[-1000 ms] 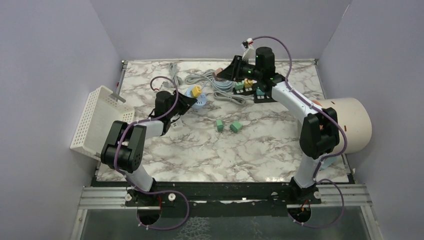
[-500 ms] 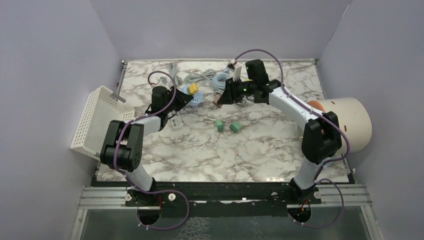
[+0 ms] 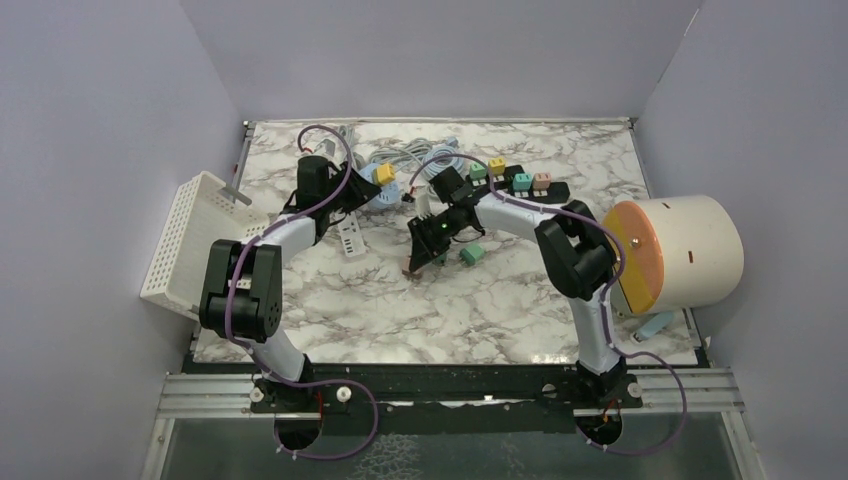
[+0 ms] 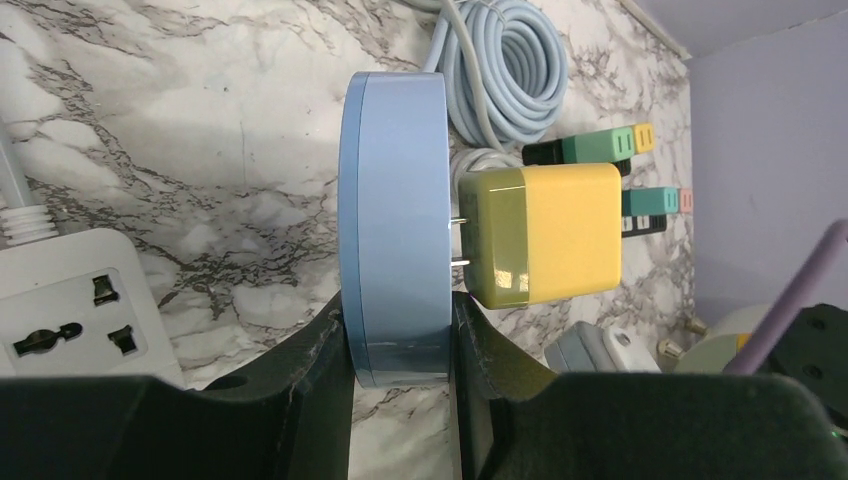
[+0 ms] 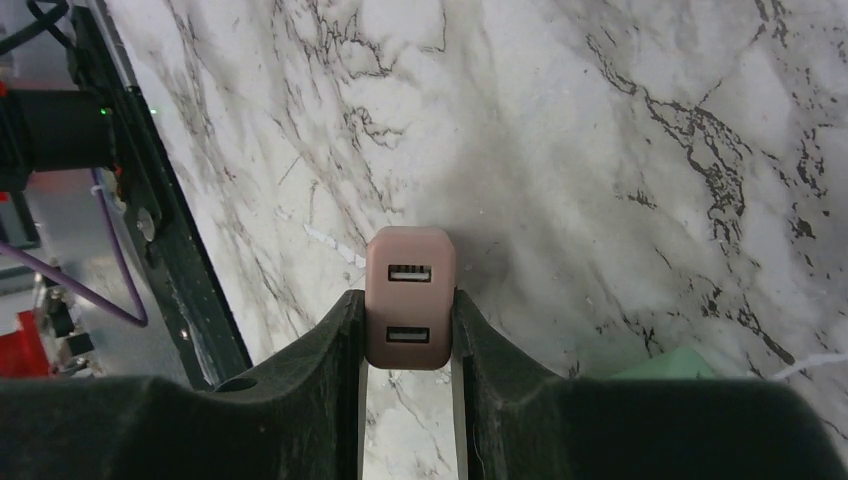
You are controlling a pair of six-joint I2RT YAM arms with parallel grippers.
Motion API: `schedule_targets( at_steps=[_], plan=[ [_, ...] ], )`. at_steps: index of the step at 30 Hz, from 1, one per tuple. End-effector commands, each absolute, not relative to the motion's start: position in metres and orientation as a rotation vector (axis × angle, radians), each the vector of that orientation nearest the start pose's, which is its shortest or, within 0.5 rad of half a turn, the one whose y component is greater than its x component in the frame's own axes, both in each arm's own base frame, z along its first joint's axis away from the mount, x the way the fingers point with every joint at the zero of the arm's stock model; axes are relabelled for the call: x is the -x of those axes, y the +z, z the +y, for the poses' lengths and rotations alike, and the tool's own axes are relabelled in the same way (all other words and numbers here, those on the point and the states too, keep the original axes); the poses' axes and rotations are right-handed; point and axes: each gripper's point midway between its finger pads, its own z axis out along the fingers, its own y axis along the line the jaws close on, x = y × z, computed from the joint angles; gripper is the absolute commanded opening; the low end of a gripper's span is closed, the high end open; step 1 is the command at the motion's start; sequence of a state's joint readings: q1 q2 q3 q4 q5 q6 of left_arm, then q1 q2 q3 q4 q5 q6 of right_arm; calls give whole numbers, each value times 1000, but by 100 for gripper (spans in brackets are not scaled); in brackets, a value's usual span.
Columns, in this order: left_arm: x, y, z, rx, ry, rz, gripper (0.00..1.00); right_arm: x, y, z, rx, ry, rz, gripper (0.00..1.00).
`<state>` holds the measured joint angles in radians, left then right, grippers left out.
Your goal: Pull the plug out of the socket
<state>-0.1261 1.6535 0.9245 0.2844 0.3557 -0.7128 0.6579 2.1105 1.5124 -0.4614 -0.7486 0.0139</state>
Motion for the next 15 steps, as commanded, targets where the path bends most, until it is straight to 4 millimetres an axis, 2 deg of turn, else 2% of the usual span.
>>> schedule_targets(
  at_steps=[1,5,7,12,15],
  plan=[
    [-452,159,-140,275,-855,2014,0,-299,58,380,1098,1215,2393,22],
    [-450,161,-141,274,-860,2021,0,-311,67,382,1084,1158,2356,45],
    [-449,160,-140,272,-850,2032,0,-318,78,382,1073,1124,2319,57],
    [-447,164,-137,279,-833,2027,0,-342,122,386,950,1046,2162,64],
    [-444,168,-137,284,-838,2009,0,-356,158,392,819,1082,2041,65]
  ],
)
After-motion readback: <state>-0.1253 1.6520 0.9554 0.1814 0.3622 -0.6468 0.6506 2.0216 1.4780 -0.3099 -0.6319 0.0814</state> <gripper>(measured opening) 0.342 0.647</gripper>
